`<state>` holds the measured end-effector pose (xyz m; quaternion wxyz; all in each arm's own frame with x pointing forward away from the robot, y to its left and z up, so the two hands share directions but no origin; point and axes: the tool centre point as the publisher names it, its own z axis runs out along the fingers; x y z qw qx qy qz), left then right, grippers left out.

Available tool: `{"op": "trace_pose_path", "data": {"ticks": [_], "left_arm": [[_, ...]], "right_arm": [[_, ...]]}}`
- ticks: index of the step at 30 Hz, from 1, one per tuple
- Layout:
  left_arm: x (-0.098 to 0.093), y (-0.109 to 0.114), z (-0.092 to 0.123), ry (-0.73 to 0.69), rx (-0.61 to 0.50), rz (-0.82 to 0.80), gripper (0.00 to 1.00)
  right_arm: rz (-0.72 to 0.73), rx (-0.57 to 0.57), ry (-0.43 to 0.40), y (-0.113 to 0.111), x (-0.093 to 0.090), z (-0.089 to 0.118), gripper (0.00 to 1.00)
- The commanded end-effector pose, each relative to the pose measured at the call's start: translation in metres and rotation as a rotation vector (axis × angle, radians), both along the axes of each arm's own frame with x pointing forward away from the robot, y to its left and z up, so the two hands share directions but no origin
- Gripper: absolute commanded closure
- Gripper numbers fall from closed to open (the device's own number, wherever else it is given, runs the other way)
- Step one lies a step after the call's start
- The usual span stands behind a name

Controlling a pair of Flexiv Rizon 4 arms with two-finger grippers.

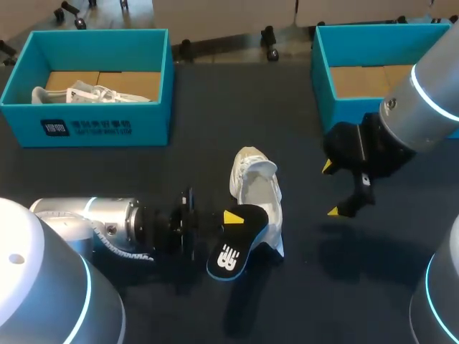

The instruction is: Take the shoe out of the shoebox, open the shoe tongue, remove and reinsert the insole, then place the shoe into the shoebox

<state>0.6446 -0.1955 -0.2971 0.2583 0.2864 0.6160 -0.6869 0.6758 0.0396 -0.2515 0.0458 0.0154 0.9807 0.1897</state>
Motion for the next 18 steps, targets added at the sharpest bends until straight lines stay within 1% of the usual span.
{"op": "trace_pose_path", "data": {"ticks": [1,8,18], "left_arm": [[-0.0018,0.0013,0.0021,-0.003,-0.01,0.002,1.0],[-0.005,0.0021,0.0084,-0.001,-0.032,0.003,1.0],[-0.0062,-0.0001,0.0043,0.012,-0.036,0.008,1.0]], "right_arm": [[-0.001,0.0,-0.002,0.0005,-0.0006,-0.0014,0.0],[-0.001,0.0,-0.002,0.0005,-0.0006,-0.0014,0.0],[-0.001,0.0,-0.002,0.0005,-0.0006,-0.0014,0.0]]}}
